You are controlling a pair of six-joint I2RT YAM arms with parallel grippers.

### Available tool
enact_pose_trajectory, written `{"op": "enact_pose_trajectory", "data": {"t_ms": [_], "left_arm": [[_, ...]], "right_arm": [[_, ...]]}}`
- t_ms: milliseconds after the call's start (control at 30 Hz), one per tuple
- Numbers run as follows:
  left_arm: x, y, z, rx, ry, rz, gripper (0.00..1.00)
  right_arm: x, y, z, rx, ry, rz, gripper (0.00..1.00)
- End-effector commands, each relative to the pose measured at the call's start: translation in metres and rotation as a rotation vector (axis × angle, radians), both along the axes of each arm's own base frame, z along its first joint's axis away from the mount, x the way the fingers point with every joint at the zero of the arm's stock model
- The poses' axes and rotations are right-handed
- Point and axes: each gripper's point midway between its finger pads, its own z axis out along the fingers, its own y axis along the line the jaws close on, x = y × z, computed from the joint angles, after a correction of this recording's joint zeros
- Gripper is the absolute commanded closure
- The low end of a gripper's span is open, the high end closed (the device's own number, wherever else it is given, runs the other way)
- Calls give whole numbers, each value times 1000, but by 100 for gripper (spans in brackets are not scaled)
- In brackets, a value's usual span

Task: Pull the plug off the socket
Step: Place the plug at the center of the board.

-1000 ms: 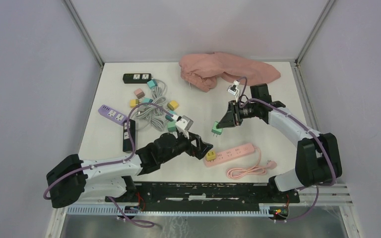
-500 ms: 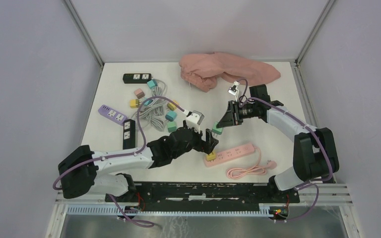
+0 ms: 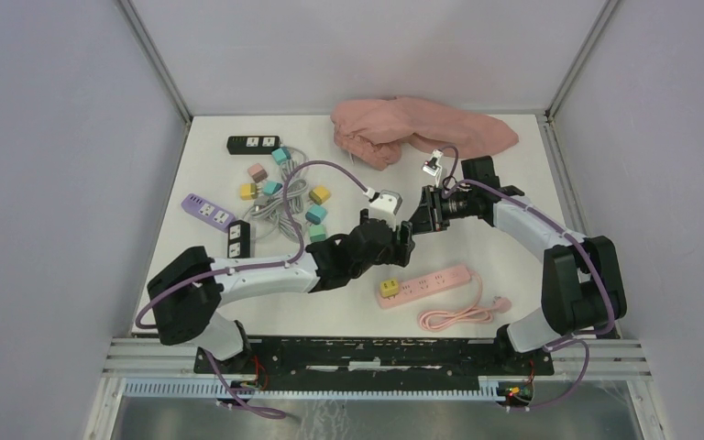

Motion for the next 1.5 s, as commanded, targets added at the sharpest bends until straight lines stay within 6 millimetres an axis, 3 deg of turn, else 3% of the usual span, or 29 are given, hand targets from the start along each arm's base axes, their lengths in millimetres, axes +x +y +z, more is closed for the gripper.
{"op": "enact_pose_trajectory", "data": {"t_ms": [0, 100, 300, 467, 733, 1000, 1467], "left_arm": [[17, -5, 11, 31, -51, 57, 29], [20, -6, 9, 51, -50, 64, 40], [20, -6, 9, 63, -60, 58, 80], [16, 1, 13, 47, -81, 47, 96], [9, 38, 7, 9, -115, 110, 97], [12, 85, -9, 14, -113, 168, 97], [55, 165, -29, -100, 7, 295, 97]], "right_arm": [[5, 2, 6, 24, -20, 1, 97], [5, 2, 6, 25, -16, 3, 97], [3, 3, 4, 29, -4, 15, 92], [-1, 1, 10, 29, -34, 59, 70], [-6, -2, 23, 25, -125, 148, 42], [-10, -6, 28, 17, -169, 177, 41], [-11, -9, 28, 22, -186, 179, 42]]}}
